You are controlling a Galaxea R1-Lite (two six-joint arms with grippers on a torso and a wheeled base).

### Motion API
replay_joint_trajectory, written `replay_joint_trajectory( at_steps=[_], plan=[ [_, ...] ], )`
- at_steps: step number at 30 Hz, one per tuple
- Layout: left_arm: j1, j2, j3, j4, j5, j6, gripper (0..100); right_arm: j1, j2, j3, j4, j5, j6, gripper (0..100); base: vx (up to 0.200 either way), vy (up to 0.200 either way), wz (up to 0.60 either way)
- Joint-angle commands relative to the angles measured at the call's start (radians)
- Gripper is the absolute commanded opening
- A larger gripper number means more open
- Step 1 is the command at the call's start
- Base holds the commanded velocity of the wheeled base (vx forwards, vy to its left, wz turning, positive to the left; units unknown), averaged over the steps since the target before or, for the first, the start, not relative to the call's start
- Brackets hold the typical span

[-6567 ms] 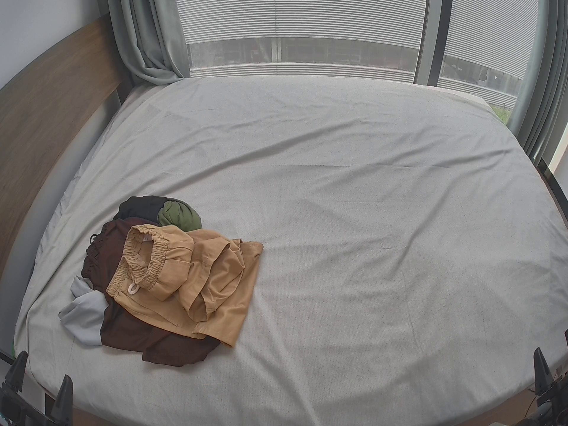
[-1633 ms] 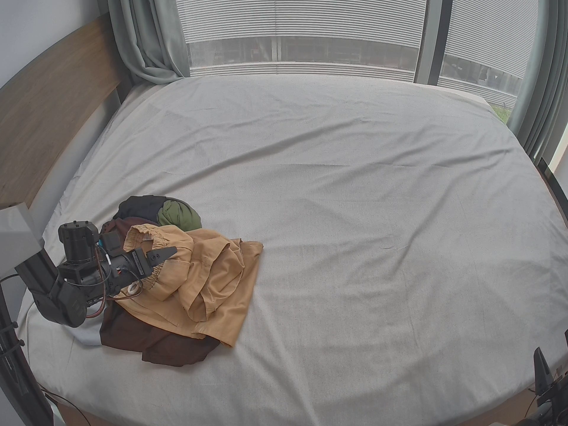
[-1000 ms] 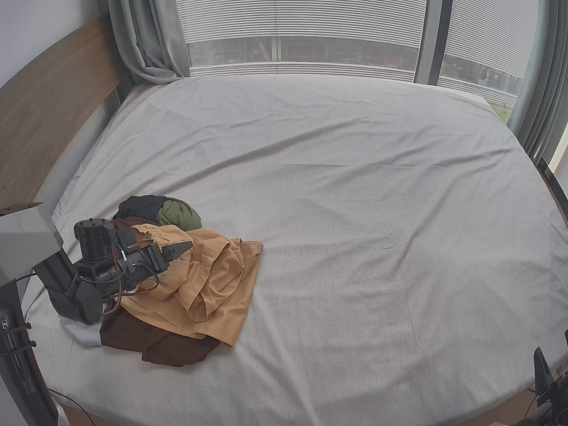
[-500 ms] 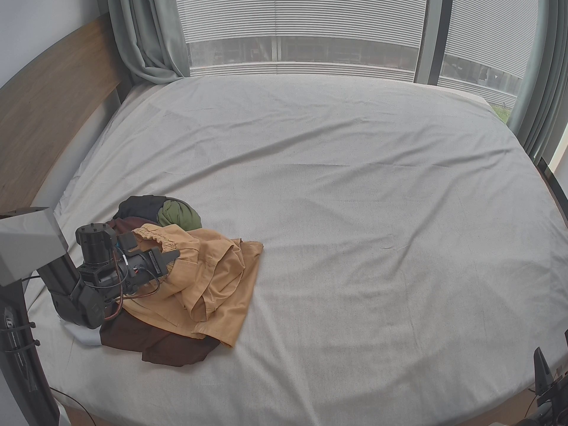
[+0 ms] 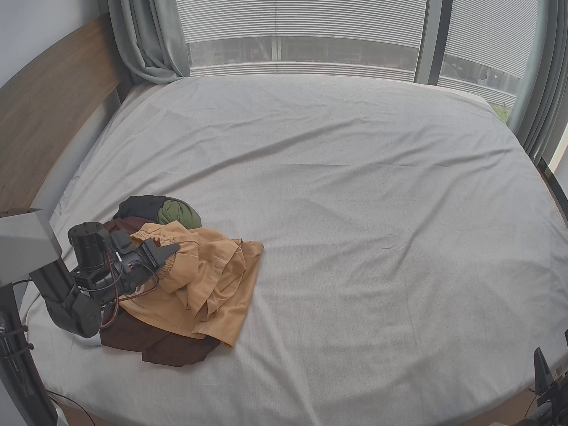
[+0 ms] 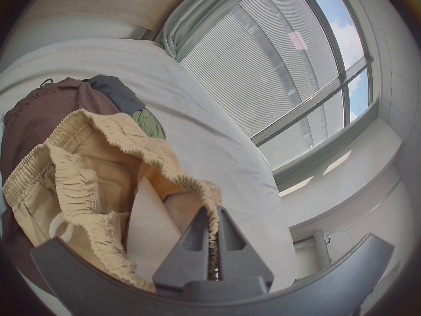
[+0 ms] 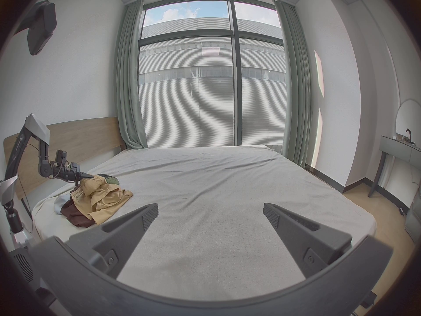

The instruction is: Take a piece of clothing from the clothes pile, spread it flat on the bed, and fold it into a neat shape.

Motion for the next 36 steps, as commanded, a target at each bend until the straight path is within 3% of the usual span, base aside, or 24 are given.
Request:
replay_joint_trajectory(
  at_steps=[1, 19, 26, 31, 36],
  plan=[
    [-0.011, -0.076, 0.017, -0.009, 0.014, -0.031, 0, 0.000, -0.010, 0.018, 0.000, 0.002, -0.002, 100, 0.000, 0.000, 0.00],
    [-0.011, -0.106, 0.009, -0.015, -0.015, -0.042, 0, 0.000, -0.010, 0.018, 0.000, 0.000, 0.000, 100, 0.000, 0.000, 0.00],
    [-0.045, -0.105, 0.011, -0.139, -0.018, -0.180, 0, -0.002, -0.010, 0.018, 0.000, 0.000, 0.000, 100, 0.000, 0.000, 0.00],
    [-0.046, -0.105, 0.011, -0.141, -0.018, -0.186, 0, 0.000, -0.010, 0.018, 0.000, 0.000, 0.000, 100, 0.000, 0.000, 0.00],
    [-0.089, -0.120, 0.008, -0.142, -0.007, -0.262, 0, 0.000, -0.010, 0.018, 0.000, 0.000, 0.000, 100, 0.000, 0.000, 0.00]
  ],
)
